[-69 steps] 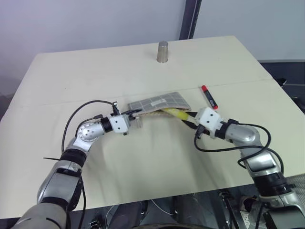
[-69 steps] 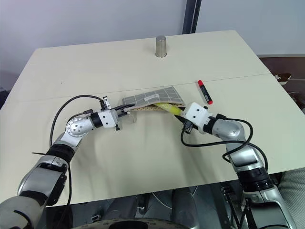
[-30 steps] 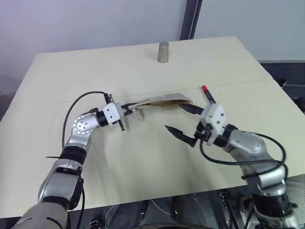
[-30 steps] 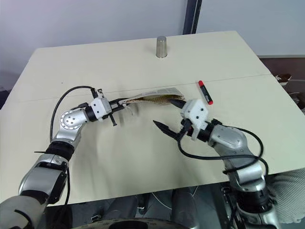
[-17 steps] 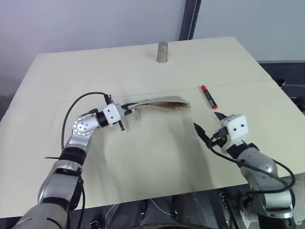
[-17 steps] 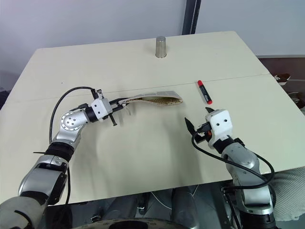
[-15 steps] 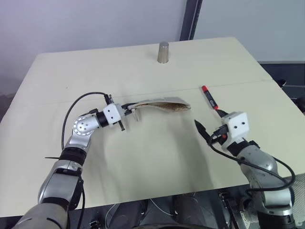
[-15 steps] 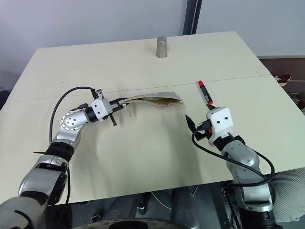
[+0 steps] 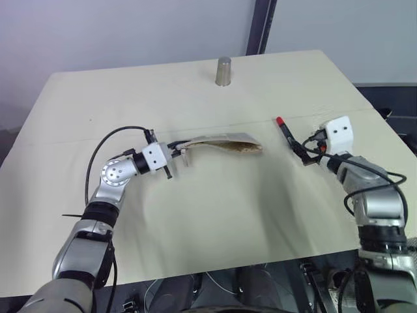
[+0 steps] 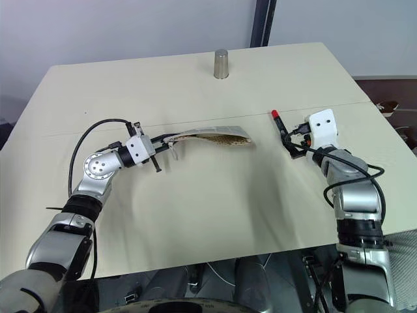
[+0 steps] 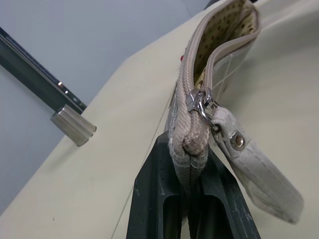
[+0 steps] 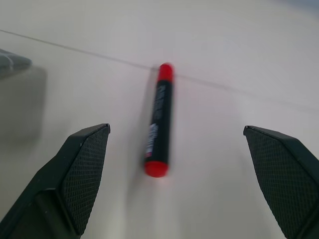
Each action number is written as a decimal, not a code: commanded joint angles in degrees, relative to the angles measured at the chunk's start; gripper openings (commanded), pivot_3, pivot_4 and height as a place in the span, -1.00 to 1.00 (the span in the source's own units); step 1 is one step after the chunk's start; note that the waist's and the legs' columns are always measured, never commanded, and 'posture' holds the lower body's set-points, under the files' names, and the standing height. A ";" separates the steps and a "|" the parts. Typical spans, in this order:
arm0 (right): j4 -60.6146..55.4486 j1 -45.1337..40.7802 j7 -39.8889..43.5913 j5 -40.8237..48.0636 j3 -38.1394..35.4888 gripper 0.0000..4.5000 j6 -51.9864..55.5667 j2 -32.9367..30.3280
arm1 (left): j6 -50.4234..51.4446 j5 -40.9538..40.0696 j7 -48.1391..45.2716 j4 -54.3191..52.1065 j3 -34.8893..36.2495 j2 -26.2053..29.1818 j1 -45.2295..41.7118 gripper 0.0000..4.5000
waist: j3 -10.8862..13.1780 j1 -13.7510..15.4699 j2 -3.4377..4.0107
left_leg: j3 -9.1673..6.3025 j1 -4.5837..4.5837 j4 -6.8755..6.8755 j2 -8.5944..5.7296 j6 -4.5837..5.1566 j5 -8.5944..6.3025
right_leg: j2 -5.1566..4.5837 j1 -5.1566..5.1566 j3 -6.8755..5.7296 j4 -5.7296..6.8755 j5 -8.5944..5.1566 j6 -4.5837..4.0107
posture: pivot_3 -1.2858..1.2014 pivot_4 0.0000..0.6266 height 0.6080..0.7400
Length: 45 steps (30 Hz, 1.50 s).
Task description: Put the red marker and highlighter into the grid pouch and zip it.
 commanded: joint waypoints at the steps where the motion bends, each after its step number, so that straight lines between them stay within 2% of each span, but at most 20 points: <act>1: 2.30 -5.57 0.82 1.50 -0.51 0.98 2.87 -0.84 | -1.35 0.42 1.16 -2.38 0.99 0.88 0.38 -1.00 | 0.00 -0.10 0.00 | 0.01 0.00 0.01 0.00 0.00 0.00 | 0.00 0.00 0.00 0.00 0.00 0.00 | 0.03 -0.52 1.00; 12: 18.01 -13.01 1.10 -2.12 4.12 0.98 3.49 -0.16 | -0.75 0.74 1.84 -4.16 0.84 1.11 1.65 -1.00 | 0.00 -0.05 0.01 | 0.02 -0.06 0.02 -0.05 0.03 -0.02 | -0.03 -0.04 0.02 -0.03 0.01 -0.01 | 0.03 -0.52 1.00; 15: 21.61 -13.25 0.49 -3.33 4.64 0.62 2.13 -0.36 | -0.83 1.12 2.01 -4.55 0.71 1.07 2.05 -1.00 | 0.00 -0.14 0.01 | 0.02 -0.06 0.01 -0.04 0.03 -0.02 | -0.03 -0.06 0.02 -0.03 0.01 -0.02 | 0.03 -0.52 1.00; 19: 21.09 -13.27 0.95 -2.25 3.64 -0.27 2.39 -0.19 | -1.02 1.37 2.08 -4.62 0.69 1.28 2.35 -1.00 | 0.00 -0.17 0.02 | 0.02 -0.06 0.04 -0.04 0.03 -0.02 | -0.02 -0.06 0.03 -0.01 0.01 -0.02 | 0.03 -0.52 1.00; 22: 17.41 -12.40 0.41 -1.07 2.05 -0.83 2.78 -0.39 | -1.08 1.53 2.19 -4.66 0.68 1.36 2.48 -1.00 | 0.00 -0.05 0.02 | 0.02 -0.06 0.06 -0.04 0.03 -0.02 | -0.02 -0.05 0.03 0.00 0.02 -0.03 | 0.03 -0.52 1.00; 24: 13.26 -11.54 0.54 0.17 0.20 -0.83 -1.06 -0.38 | -1.11 1.66 2.28 -4.48 0.59 1.24 2.40 -1.00 | 0.00 0.02 0.03 | 0.02 -0.07 0.06 -0.04 0.03 -0.02 | -0.02 -0.05 0.03 0.00 0.02 -0.03 | 0.03 -0.52 1.00; 27: 2.88 -7.83 5.20 3.41 -1.30 -0.83 -6.58 -0.68 | -1.79 2.09 2.17 -4.17 0.26 1.32 2.26 -1.00 | 0.00 -0.04 0.04 | 0.02 -0.15 0.05 -0.04 0.03 -0.02 | -0.02 -0.14 0.03 -0.01 0.02 -0.02 | 0.03 -0.52 1.00; 29: -7.42 -1.22 11.84 5.59 -0.73 -0.83 -12.19 -2.03 | -2.04 2.13 1.99 -3.69 0.22 1.26 2.11 -1.00 | 0.00 -0.04 0.03 | 0.01 -0.18 0.05 -0.04 0.03 -0.03 | -0.01 -0.17 0.02 -0.01 0.02 -0.02 | 0.03 -0.52 1.00; 32: -20.35 7.58 18.98 10.22 0.00 -0.83 -14.82 -3.26 | -2.77 2.38 1.71 -2.34 -0.05 1.32 1.49 -1.00 | 0.00 0.08 0.03 | -0.02 -0.19 0.06 -0.04 0.07 -0.07 | -0.01 -0.14 0.00 -0.03 0.02 -0.01 | 0.03 -0.52 1.00; 34: -25.49 13.22 21.97 8.35 2.36 -0.83 -17.42 -5.49 | -3.05 2.45 1.65 -1.13 -0.08 1.29 0.67 -1.00 | 0.00 0.05 0.03 | -0.01 -0.19 0.12 -0.04 0.10 -0.10 | -0.01 -0.11 0.00 -0.04 0.02 0.00 | 0.03 -0.52 1.00; 36: -27.02 18.18 24.23 2.68 5.19 -0.83 -23.29 -8.79 | -3.41 2.56 1.68 -0.15 -0.13 1.19 0.02 -1.00 | 0.01 0.07 0.01 | 0.01 -0.20 0.22 -0.05 0.10 -0.12 | -0.02 -0.07 0.01 -0.05 0.01 0.00 | 0.03 -0.52 1.00; 38: -26.94 20.43 24.42 1.86 5.66 -0.83 -24.37 -9.93 | -3.75 2.56 1.70 0.46 -0.22 1.06 -0.35 -1.00 | 0.02 0.08 0.00 | 0.03 -0.19 0.32 -0.05 0.01 -0.17 | -0.02 -0.01 0.01 -0.05 0.01 0.10 | 0.03 -0.52 1.00; 45: -21.09 20.39 23.04 -2.91 5.55 -0.83 -28.12 -12.00 | -4.78 2.61 1.50 1.53 -0.53 0.92 -0.99 -1.00 | 0.03 0.09 -0.02 | 0.04 -0.14 0.34 -0.01 -0.05 -0.16 | -0.01 -0.01 0.02 -0.04 -0.02 0.24 | 0.03 -0.52 1.00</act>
